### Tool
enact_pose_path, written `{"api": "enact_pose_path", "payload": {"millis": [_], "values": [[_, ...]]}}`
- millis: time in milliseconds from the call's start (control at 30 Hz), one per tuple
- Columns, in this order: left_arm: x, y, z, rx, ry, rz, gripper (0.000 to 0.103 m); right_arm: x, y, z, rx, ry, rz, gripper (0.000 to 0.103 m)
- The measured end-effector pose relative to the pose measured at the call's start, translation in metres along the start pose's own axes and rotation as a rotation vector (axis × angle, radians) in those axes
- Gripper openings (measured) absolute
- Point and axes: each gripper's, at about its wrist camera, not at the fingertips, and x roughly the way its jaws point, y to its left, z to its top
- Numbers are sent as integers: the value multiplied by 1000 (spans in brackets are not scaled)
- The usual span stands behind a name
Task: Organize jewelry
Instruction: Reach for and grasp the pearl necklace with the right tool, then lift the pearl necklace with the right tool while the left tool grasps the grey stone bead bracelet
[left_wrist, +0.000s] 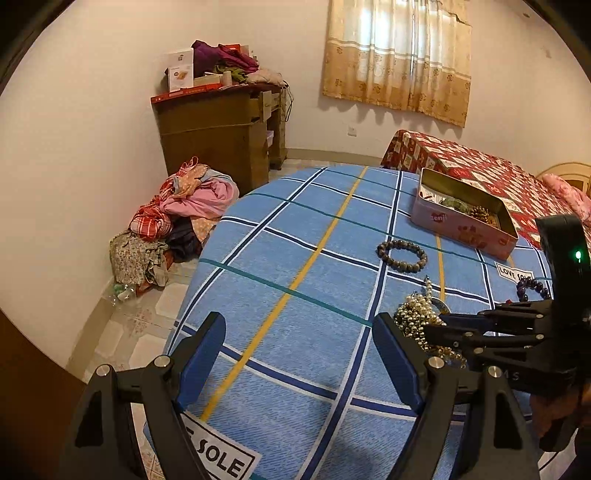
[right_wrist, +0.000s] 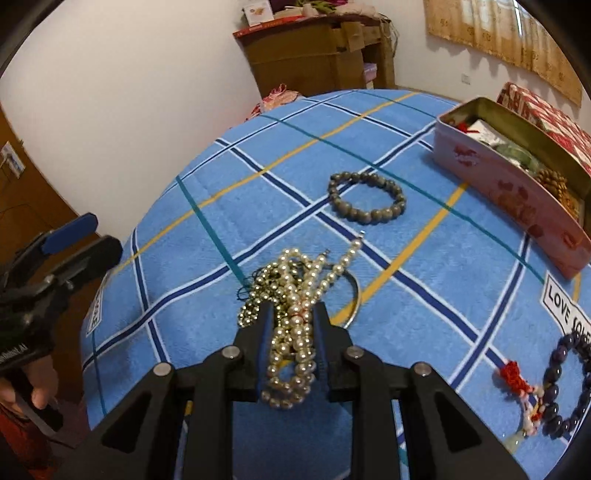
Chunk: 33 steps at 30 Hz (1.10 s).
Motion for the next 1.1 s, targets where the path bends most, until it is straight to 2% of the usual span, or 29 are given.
{"api": "enact_pose_path", "payload": {"millis": [100, 267, 400, 500, 600, 667, 800, 1000, 1100], "values": [[1, -1, 0, 1, 1, -5, 82, 1, -4, 2, 11, 21, 25, 25], [-1, -5, 0, 15, -2, -10, 82, -6, -14, -2, 86, 10, 66, 17], [1, -5, 2, 23, -3, -9, 82, -39, -22, -4, 164, -97, 109, 9], [6, -9, 4, 33, 4, -13, 82, -65, -34, -5, 219, -180, 97, 9], [12, -14, 8, 47, 4, -20, 82, -76, -49, -8, 256, -212, 49, 9], [17, -18, 12, 51, 10, -41, 82, -76, -61, -14, 279, -208, 20, 9], [30, -32, 23, 86, 11, -59, 82, -60, -77, -28, 306, -154, 21, 10], [49, -50, 42, 125, 13, -99, 82, -57, -79, -38, 314, -134, -16, 19], [64, -60, 54, 141, 36, -125, 82, -47, -69, -36, 252, -110, -106, 21]]}}
